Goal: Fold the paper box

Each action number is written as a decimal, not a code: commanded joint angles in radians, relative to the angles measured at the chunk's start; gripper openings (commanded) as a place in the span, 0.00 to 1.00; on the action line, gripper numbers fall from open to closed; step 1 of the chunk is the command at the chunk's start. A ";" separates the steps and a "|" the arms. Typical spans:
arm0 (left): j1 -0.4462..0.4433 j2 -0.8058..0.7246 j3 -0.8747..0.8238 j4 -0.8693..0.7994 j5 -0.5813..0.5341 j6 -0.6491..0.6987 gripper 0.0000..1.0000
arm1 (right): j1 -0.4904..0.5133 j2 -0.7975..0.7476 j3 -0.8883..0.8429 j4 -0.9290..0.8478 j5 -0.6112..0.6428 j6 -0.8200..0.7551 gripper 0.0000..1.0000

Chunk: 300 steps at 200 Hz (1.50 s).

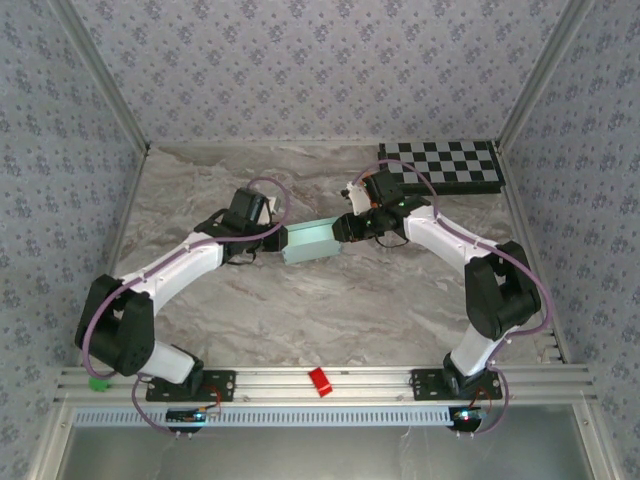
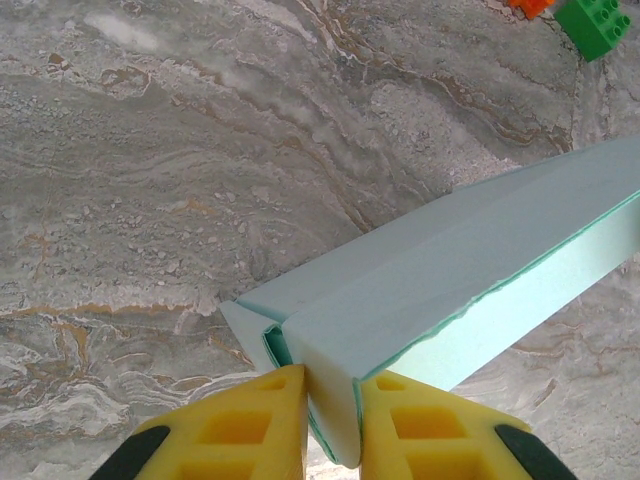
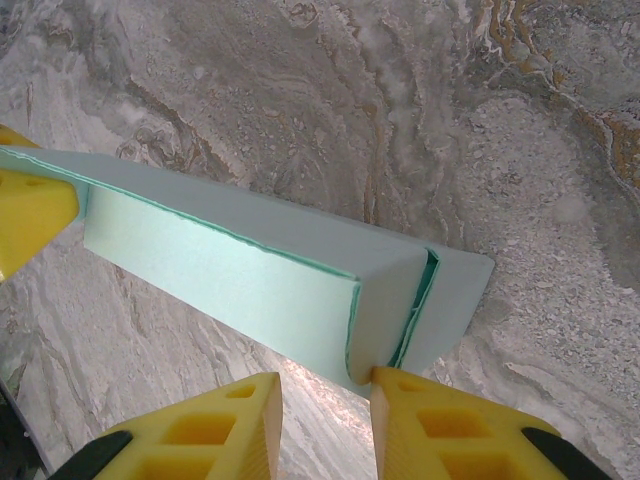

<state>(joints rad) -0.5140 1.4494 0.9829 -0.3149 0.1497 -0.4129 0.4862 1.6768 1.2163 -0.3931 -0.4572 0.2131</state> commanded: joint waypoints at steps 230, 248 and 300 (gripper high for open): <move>-0.092 0.037 0.044 -0.079 -0.153 0.107 0.14 | 0.026 -0.054 -0.037 -0.017 0.128 0.012 0.26; -0.094 0.036 0.045 -0.081 -0.156 0.110 0.14 | 0.025 -0.058 -0.032 -0.013 0.135 0.010 0.28; -0.094 0.040 0.053 -0.085 -0.158 0.112 0.14 | 0.022 -0.054 -0.032 -0.003 0.150 0.017 0.27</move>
<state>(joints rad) -0.5987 1.4704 1.0080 -0.3477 -0.0162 -0.3206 0.5076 1.6413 1.1889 -0.3927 -0.3267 0.2211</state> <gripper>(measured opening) 0.141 0.278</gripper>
